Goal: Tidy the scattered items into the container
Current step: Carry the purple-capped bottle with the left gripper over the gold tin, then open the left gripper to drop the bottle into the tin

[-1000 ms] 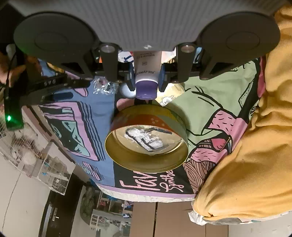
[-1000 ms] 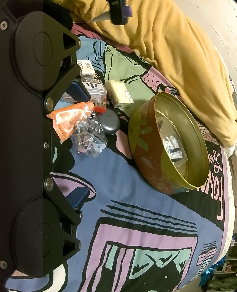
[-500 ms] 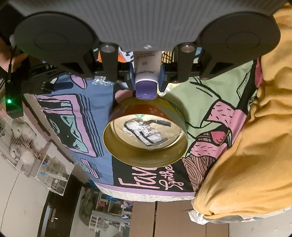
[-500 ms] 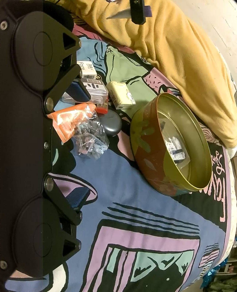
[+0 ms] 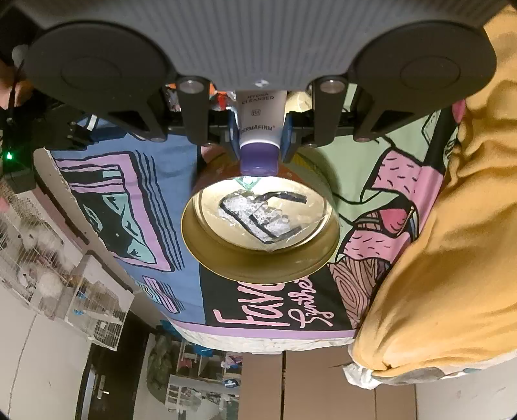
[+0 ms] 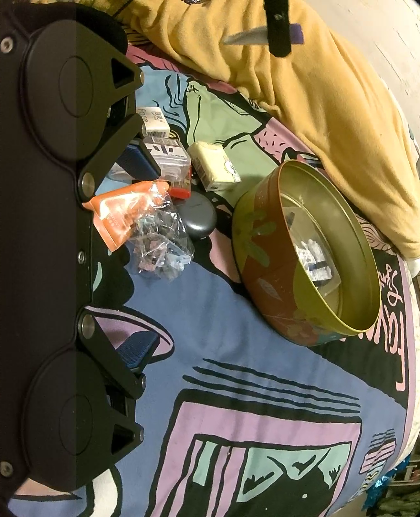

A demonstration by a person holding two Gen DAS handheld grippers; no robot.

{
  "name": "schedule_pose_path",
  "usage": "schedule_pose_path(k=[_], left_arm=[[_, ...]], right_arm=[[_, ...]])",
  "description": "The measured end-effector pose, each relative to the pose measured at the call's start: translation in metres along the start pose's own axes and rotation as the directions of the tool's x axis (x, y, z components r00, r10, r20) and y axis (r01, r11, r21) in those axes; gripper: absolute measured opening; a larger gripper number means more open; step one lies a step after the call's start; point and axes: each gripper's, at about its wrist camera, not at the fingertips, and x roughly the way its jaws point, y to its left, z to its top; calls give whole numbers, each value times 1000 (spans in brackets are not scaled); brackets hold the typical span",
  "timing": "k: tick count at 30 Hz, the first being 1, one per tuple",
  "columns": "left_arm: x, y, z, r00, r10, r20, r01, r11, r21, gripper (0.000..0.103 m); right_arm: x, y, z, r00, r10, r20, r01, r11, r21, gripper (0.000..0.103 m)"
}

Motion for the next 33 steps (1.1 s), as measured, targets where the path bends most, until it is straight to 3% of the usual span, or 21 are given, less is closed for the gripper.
schedule_pose_path(k=[19,33], left_arm=[[53,-13,50,999,31,-28,-28,997,73,30],[118,-14,98,992,122,-42,-119,990,70,30]], right_arm=[[7,-9,2,999,35,-9,-35,998,47,100],[15,-15,3,999,34,-22,-32,997,65,100]])
